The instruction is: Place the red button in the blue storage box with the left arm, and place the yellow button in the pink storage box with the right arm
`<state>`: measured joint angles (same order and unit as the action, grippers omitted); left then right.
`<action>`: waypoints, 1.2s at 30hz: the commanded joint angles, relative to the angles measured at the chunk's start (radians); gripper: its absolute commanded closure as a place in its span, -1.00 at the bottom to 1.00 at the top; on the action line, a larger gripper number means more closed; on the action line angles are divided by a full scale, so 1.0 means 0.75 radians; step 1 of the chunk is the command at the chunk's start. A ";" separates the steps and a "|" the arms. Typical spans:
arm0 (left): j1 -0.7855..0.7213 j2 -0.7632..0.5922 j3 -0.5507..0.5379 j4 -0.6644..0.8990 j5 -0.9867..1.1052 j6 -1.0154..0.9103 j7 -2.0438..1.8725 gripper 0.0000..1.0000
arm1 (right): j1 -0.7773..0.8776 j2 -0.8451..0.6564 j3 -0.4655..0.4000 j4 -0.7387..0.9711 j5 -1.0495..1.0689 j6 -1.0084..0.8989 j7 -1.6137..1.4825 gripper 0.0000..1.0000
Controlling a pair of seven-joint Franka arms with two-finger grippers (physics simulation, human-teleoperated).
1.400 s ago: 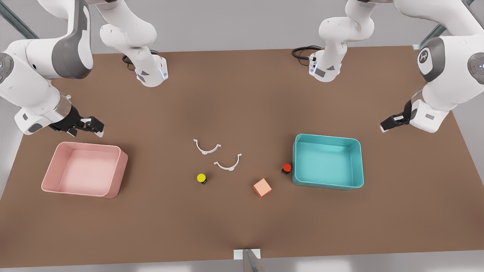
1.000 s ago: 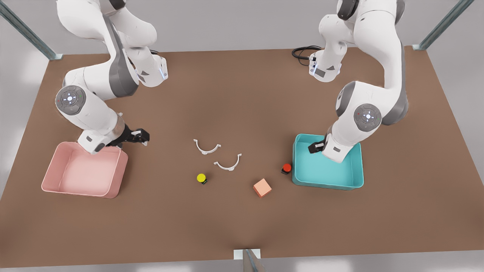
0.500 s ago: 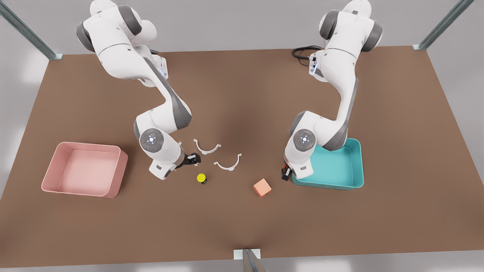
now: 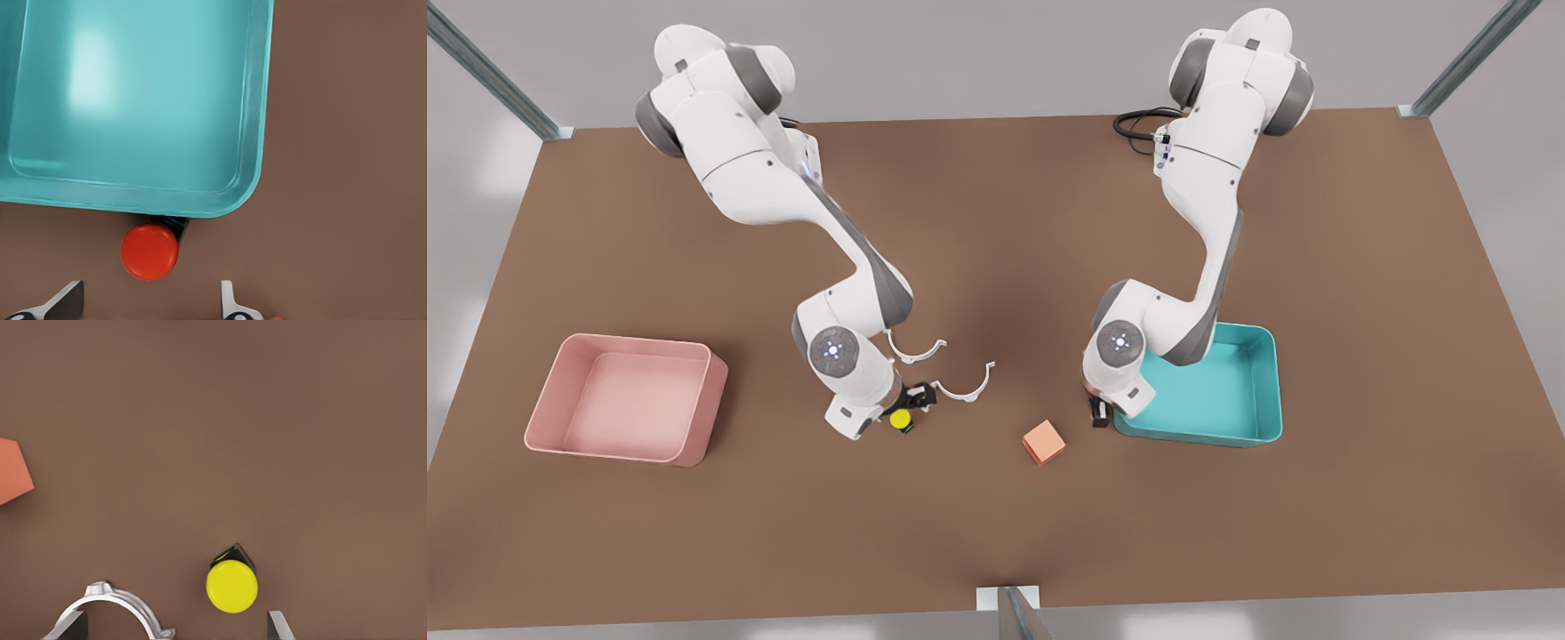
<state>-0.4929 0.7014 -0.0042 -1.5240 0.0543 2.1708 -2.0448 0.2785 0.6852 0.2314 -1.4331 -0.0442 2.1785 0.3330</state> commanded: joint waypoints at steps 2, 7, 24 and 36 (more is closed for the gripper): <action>-0.001 0.000 -0.001 -0.034 0.030 0.077 -0.215 -1.00 | -0.005 0.007 0.000 -0.028 -0.037 0.079 0.030 -1.00; 0.005 0.000 -0.001 -0.095 0.046 0.114 -0.196 -1.00 | 0.001 0.027 0.000 -0.032 -0.037 0.188 0.028 -1.00; 0.003 0.061 -0.001 -0.105 0.046 0.182 -0.149 -0.18 | -0.003 0.087 0.011 -0.104 -0.035 0.227 -0.066 -1.00; -0.046 -0.090 -0.003 -0.095 0.099 -0.029 -0.117 -0.02 | -0.003 0.146 0.008 -0.132 -0.105 0.323 -0.092 -1.00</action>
<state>-0.5236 0.6445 -0.0065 -1.5960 0.1184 2.2351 -2.1399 0.2753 0.7944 0.2370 -1.5331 -0.1095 2.3820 0.2969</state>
